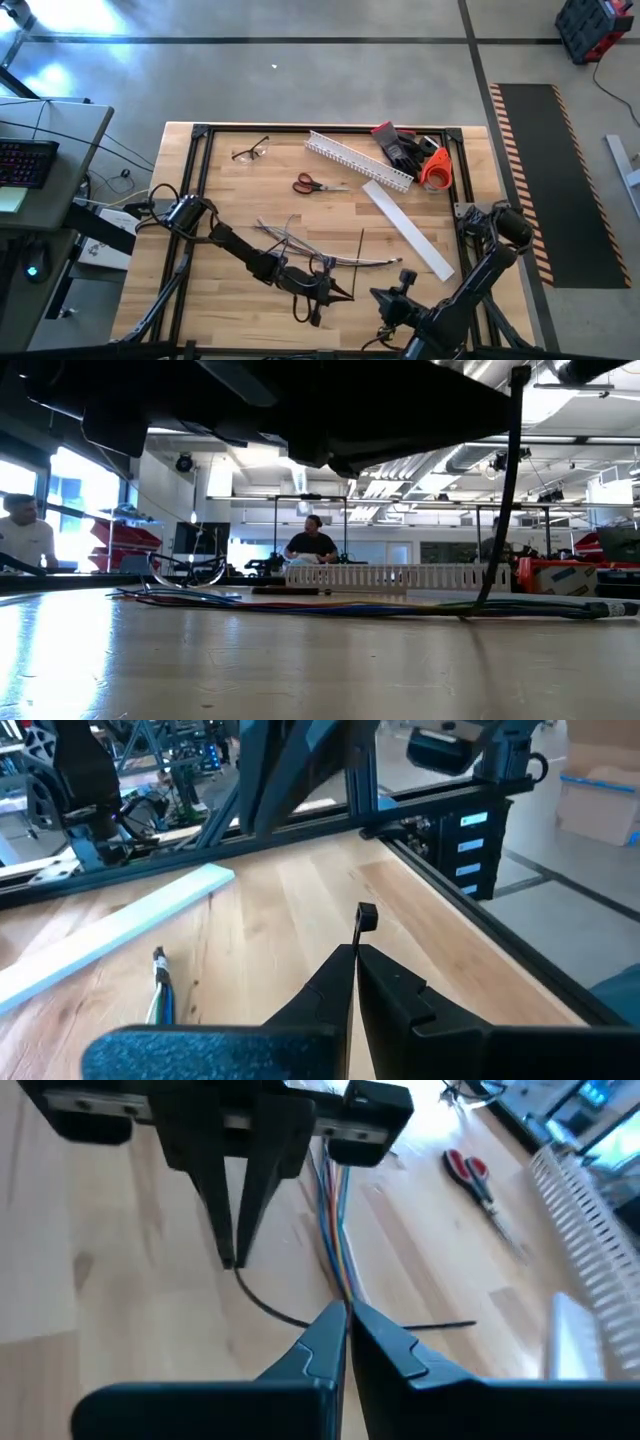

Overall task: Ziptie cables
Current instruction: Wrap the cable wires with a black ziptie

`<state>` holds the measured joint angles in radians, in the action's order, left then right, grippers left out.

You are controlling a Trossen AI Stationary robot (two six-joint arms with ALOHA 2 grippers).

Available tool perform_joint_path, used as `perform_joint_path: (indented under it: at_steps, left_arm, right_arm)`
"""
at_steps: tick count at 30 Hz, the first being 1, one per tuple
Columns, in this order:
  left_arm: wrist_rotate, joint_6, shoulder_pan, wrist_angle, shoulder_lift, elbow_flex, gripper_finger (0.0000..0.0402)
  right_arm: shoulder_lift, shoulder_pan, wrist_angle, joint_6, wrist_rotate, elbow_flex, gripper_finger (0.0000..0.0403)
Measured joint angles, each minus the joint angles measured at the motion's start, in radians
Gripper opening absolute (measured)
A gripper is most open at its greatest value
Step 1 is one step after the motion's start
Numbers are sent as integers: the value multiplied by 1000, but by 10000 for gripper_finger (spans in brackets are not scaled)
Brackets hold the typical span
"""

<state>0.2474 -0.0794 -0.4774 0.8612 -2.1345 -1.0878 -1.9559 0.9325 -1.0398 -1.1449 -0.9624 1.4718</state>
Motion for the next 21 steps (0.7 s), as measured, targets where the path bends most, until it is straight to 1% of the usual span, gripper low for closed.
perform_joint_path:
  at_steps: [2, 4, 6, 8, 9, 11, 14, 16, 18, 21]
  left_arm:
    - [1, 0, 0, 4, 0, 0, 0]
    - [1, 0, 0, 4, 0, 0, 0]
    - [1, 0, 0, 10, 0, 0, 0]
    - [1, 0, 0, 14, 0, 0, 0]
    - [1, 0, 0, 13, 0, 0, 0]
    - [1, -1, 0, 16, 0, 0, 0]
    - [1, 0, 0, 26, 1, 0, 0]
    - [2, 0, 0, 24, 1, 0, 0]
    - [2, 0, 0, 24, 1, 0, 0]
    - [2, 1, 0, 24, 1, 0, 0]
  right_arm:
    - [0, 0, 34, -7, 3, -30, 5]
    - [0, 0, 91, 0, 29, -61, 5]
    - [0, 0, 146, 18, 80, -86, 5]
    - [0, -8, 250, 60, 137, -127, 12]
    - [0, -14, 324, 102, 153, -152, 19]
    - [0, -28, 474, 211, 145, -197, 39]
    - [0, -52, 624, 296, 96, -254, 80]
    - [0, -72, 677, 314, 90, -279, 105]
    - [0, -91, 684, 316, 109, -288, 123]
    - [0, -113, 694, 336, 137, -293, 127]
